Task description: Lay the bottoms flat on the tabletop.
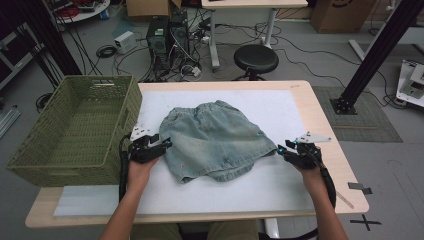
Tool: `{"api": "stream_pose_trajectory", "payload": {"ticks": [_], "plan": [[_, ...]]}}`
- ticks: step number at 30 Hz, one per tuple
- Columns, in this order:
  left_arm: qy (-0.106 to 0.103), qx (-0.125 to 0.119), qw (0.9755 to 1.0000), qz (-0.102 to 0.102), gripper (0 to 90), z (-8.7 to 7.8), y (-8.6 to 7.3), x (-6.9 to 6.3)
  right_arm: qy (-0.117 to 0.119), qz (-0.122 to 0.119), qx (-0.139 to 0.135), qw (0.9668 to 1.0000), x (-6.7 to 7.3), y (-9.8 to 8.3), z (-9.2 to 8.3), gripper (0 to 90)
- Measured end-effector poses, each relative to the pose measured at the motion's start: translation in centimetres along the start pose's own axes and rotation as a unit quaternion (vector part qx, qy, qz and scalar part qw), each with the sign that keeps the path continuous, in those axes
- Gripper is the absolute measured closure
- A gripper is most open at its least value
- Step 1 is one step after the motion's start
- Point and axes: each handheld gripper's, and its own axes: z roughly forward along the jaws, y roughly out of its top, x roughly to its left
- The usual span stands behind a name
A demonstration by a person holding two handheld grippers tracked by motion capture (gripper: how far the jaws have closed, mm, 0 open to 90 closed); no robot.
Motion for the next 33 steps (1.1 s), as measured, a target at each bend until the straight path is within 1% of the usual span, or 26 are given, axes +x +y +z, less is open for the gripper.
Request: {"api": "stream_pose_trajectory", "payload": {"ticks": [1, 2, 3, 4, 5, 6, 7, 8, 9, 11, 12, 13, 14, 15, 16, 18, 21, 22, 23, 26, 28, 31, 33], "plan": [[-0.003, -0.002, 1.0, 0.002, 46.6, -0.4, -0.2, -0.2, 0.007, -0.003, 0.005, 1.0, 0.1, -0.3, -0.2, 61.3], [-0.01, -0.008, 0.9999, 0.003, 46.5, -1.2, -0.7, -0.6, 0.012, -0.004, 0.011, 0.9999, 0.4, -0.5, -0.2, 61.3], [-0.014, -0.009, 0.9999, 0.002, 46.4, -1.5, -0.9, -0.9, 0.014, -0.007, 0.015, 0.9998, 0.6, -0.6, -0.3, 61.3], [-0.014, -0.009, 0.9999, 0.002, 45.9, -1.5, -0.9, -0.9, 0.017, -0.008, 0.018, 0.9997, 0.8, -0.7, -0.2, 61.3], [-0.023, -0.011, 0.9997, 0.005, 45.2, -2.0, -1.3, -1.4, 0.021, -0.005, 0.022, 0.9995, 1.0, -0.8, -0.1, 61.3], [-0.026, -0.013, 0.9995, 0.008, 44.7, -2.3, -1.5, -1.6, 0.022, -0.001, 0.028, 0.9994, 1.2, -0.9, 0.1, 61.0], [-0.028, -0.012, 0.9995, 0.011, 44.6, -2.6, -1.6, -1.9, 0.023, -0.002, 0.034, 0.9991, 1.3, -0.8, 0.4, 60.0], [-0.028, -0.012, 0.9995, 0.011, 44.6, -2.6, -1.6, -1.9, 0.023, -0.002, 0.034, 0.9991, 1.3, -0.8, 0.4, 60.0], [-0.033, -0.015, 0.9993, 0.007, 44.2, -3.1, -1.9, -2.4, 0.029, 0.007, 0.042, 0.9987, 1.4, -0.5, 1.2, 59.9], [-0.036, -0.013, 0.9992, 0.007, 44.0, -3.3, -2.0, -2.6, 0.031, 0.005, 0.054, 0.998, 1.8, -0.1, 2.1, 61.1], [-0.041, -0.01, 0.9991, 0.008, 44.0, -3.7, -2.3, -2.9, 0.026, 0.0, 0.064, 0.9976, 2.1, 0.1, 2.4, 62.7], [-0.041, -0.01, 0.9991, 0.008, 44.0, -3.7, -2.3, -2.9, 0.021, 0.0, 0.064, 0.9978, 2.2, 0.4, 2.5, 72.0], [-0.043, -0.006, 0.999, 0.006, 43.8, -4.1, -2.5, -3.2, 0.021, 0.002, 0.065, 0.9976, 2.3, 0.5, 2.5, 82.7], [-0.046, -0.003, 0.9989, 0.005, 43.7, -4.3, -2.7, -3.4, 0.007, -0.01, 0.068, 0.9976, 2.5, 0.6, 2.4, 84.8], [-0.045, 0.0, 0.999, 0.005, 43.7, -4.5, -2.8, -3.5, 0.006, -0.018, 0.07, 0.9974, 2.7, 0.6, 2.2, 85.2], [-0.046, 0.006, 0.9989, 0.007, 43.4, -4.7, -3.1, -3.8, 0.0, -0.025, 0.074, 0.9969, 2.9, 0.3, 1.6, 85.4], [-0.048, 0.018, 0.9986, 0.012, 43.1, -4.9, -3.6, -4.3, -0.011, -0.036, 0.074, 0.9966, 2.9, -0.3, -0.2, 85.7], [-0.049, 0.024, 0.9984, 0.015, 43.1, -4.9, -3.8, -4.4, -0.011, -0.041, 0.071, 0.9966, 2.7, -0.6, -0.9, 85.8], [-0.051, 0.029, 0.9981, 0.017, 43.0, -4.9, -3.9, -4.6, -0.015, -0.039, 0.07, 0.9967, 2.7, -0.8, -1.5, 85.9], [-0.057, 0.04, 0.9974, 0.013, 42.8, -5.0, -4.2, -4.8, -0.027, -0.051, 0.075, 0.9955, 2.9, -1.3, -3.2, 85.9], [-0.061, 0.046, 0.997, 0.013, 42.8, -5.1, -4.4, -5.0, -0.036, -0.063, 0.09, 0.9933, 3.2, -1.6, -4.0, 85.9], [-0.071, 0.053, 0.996, 0.013, 42.4, -5.1, -4.5, -5.1, -0.056, -0.093, 0.118, 0.987, 3.7, -2.2, -4.7, 85.8], [-0.081, 0.057, 0.995, 0.011, 42.0, -5.0, -4.6, -5.1, -0.065, -0.104, 0.132, 0.9836, 3.9, -2.5, -4.7, 85.8]]}}
